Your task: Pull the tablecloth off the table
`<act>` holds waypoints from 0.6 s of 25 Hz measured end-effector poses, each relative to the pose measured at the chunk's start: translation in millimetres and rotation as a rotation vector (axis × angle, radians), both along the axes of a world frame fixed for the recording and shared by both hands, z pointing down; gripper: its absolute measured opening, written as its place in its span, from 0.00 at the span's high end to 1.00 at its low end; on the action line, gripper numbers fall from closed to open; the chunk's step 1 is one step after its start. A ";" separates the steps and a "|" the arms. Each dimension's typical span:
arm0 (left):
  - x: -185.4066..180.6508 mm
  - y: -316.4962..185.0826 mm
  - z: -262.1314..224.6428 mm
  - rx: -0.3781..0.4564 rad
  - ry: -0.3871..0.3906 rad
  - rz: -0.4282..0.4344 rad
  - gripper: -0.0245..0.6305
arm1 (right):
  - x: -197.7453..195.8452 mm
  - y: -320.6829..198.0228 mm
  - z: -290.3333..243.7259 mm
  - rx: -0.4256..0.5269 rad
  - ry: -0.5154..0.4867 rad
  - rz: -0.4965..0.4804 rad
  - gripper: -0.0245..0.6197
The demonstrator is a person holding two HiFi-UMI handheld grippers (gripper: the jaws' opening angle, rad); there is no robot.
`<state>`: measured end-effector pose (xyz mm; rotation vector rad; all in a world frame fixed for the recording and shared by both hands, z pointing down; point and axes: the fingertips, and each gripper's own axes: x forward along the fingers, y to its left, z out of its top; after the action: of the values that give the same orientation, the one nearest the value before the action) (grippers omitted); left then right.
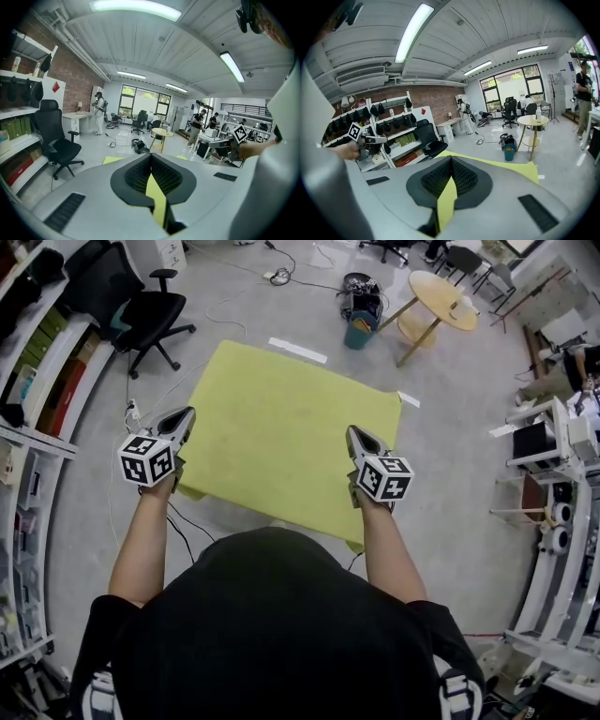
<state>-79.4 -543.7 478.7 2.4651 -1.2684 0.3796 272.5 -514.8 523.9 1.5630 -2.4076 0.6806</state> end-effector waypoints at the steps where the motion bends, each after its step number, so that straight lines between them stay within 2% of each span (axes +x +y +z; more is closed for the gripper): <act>1: 4.0 -5.6 1.7 -0.002 -0.003 0.009 0.93 | 3.6 -3.5 -0.3 0.001 0.000 0.011 0.93; 8: 8.8 -54.1 -2.5 0.001 -0.004 0.065 0.93 | 7.8 -23.2 -4.5 -0.004 -0.003 0.086 0.93; 15: -14.4 -130.6 4.1 -0.017 -0.005 0.162 0.93 | -16.7 -62.4 -3.8 -0.016 -0.004 0.201 0.93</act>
<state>-93.7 -674.3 482.8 2.5620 -1.0661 0.4361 255.8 -577.2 520.2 1.8148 -2.2621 0.7367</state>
